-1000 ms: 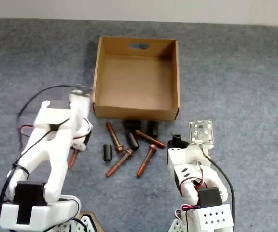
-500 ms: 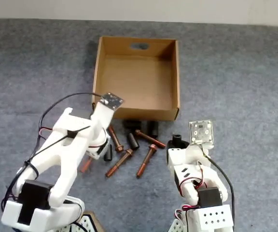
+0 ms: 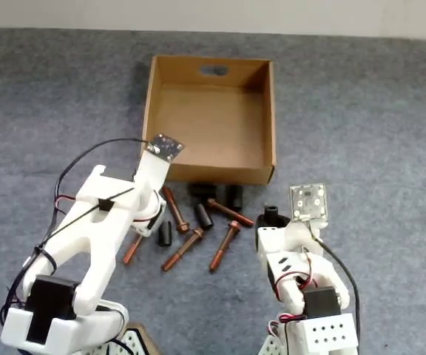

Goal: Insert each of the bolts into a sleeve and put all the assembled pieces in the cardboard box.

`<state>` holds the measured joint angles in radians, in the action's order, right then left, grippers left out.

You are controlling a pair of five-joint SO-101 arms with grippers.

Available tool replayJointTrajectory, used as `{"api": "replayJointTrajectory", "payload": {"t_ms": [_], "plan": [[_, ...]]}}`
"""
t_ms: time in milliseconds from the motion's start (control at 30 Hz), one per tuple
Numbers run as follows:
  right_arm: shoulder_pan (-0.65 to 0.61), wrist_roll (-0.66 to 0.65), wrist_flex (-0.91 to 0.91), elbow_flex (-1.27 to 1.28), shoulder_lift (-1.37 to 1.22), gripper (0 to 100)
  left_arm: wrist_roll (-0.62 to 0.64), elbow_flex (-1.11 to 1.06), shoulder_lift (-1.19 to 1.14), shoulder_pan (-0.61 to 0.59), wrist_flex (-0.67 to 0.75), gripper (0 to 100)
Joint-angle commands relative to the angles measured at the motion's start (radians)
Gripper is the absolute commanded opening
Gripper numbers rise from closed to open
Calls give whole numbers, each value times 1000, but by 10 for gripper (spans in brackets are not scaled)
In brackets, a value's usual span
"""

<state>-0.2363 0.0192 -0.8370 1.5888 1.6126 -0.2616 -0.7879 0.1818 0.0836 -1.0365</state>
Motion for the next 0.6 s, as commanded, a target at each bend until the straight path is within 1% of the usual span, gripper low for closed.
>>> {"api": "replayJointTrajectory", "payload": {"t_ms": [0,267,300,367,400,500,567], "plan": [[10,2,-4,-5,16,5,0,-31,-31,-7,60,112],[10,2,-4,-5,16,5,3,15,-122,-7,74,102],[10,2,-4,-5,16,5,3,16,-124,-7,78,79],[10,2,-8,-5,16,5,5,21,-120,-7,81,0],[10,2,-19,-5,16,5,5,30,-119,-10,75,12],[10,2,-30,-12,18,5,6,28,-59,-13,75,6],[5,2,-30,-15,18,5,6,24,30,-13,55,7]]}}
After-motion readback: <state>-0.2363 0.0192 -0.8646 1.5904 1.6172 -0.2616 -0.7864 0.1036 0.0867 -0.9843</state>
